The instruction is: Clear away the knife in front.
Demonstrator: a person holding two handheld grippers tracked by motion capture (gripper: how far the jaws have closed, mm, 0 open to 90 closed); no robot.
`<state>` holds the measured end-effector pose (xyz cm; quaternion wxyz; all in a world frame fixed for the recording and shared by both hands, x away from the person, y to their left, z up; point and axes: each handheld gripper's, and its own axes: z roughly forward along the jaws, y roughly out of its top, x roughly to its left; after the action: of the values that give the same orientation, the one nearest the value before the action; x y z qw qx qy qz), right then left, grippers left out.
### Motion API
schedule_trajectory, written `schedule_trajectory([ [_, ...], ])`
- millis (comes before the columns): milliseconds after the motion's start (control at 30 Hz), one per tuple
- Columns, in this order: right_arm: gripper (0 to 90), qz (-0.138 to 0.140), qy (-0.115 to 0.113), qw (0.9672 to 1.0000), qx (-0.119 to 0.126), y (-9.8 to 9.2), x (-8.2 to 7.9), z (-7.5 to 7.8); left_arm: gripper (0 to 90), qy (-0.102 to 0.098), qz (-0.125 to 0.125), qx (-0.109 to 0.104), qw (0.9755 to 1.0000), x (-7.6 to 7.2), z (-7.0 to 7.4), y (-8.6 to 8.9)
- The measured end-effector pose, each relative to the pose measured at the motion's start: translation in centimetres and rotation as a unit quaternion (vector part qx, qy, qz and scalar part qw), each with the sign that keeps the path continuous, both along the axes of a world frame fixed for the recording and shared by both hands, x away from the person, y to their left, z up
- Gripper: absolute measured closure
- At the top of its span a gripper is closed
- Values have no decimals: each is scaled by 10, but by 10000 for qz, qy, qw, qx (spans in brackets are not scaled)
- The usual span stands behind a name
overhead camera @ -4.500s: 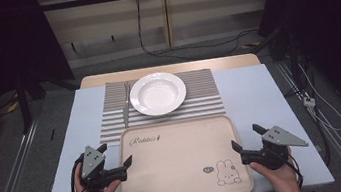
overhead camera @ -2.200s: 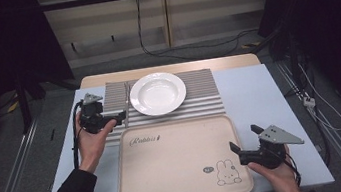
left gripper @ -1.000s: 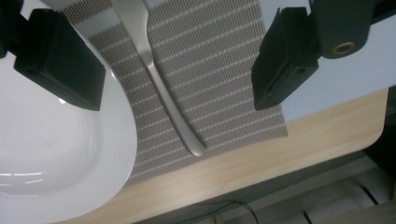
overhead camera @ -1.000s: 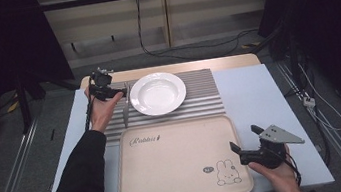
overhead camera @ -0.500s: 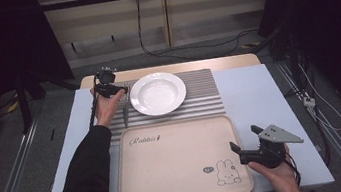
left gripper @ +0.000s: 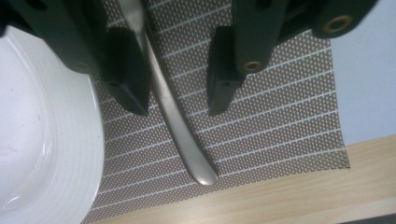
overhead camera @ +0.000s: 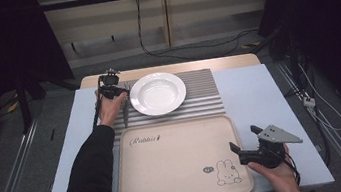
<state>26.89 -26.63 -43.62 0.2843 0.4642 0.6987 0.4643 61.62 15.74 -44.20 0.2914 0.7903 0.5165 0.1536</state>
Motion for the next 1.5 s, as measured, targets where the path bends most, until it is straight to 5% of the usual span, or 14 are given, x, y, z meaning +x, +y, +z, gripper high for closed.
schedule_trajectory([
  [200,73,-8,22,10000,-5,0,0,0,656,119,22,-94,9999,0,0,-2],
  [533,74,17,38,10000,-42,1,0,-1,743,256,-50,123,9996,1,-3,-12],
  [967,74,48,53,10000,-60,2,0,-1,763,552,54,77,9984,6,1,-12],
  [1267,74,39,64,10000,-65,2,0,-1,790,564,65,238,9981,7,1,-14],
  [1500,75,34,70,10000,-59,1,0,-1,794,653,194,134,9976,8,2,-14],
])
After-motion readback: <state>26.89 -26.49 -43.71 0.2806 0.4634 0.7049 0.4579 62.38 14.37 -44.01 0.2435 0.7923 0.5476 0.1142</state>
